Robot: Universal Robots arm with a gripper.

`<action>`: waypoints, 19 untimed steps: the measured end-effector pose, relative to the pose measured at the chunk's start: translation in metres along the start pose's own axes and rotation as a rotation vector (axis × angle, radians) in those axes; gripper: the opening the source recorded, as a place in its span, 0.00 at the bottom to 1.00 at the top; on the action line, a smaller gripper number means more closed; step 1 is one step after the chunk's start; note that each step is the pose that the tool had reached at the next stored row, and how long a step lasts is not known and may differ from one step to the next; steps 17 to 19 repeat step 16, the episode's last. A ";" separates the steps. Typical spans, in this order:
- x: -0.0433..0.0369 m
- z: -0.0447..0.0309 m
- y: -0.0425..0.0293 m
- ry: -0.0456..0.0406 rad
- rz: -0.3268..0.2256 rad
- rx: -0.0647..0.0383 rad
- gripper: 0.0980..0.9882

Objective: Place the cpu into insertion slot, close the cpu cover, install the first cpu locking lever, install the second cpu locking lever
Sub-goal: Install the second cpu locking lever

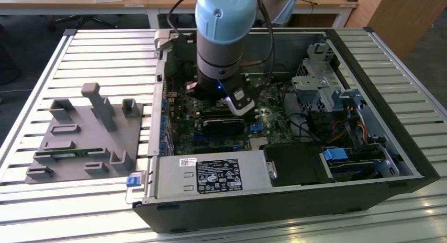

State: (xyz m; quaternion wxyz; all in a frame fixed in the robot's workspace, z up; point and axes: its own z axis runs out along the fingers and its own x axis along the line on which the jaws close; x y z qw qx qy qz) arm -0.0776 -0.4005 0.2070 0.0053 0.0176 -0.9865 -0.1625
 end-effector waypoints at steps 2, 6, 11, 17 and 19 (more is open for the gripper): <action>0.0000 -0.0045 0.0019 0.0000 0.000 0.000 0.01; 0.0001 -0.0121 0.0051 -0.0001 0.000 0.000 0.01; 0.0000 -0.0190 0.0080 -0.0001 0.000 0.000 0.01; 0.0001 -0.0191 0.0080 0.0000 0.000 0.000 0.01; 0.0001 -0.0191 0.0080 0.0000 0.000 0.000 0.01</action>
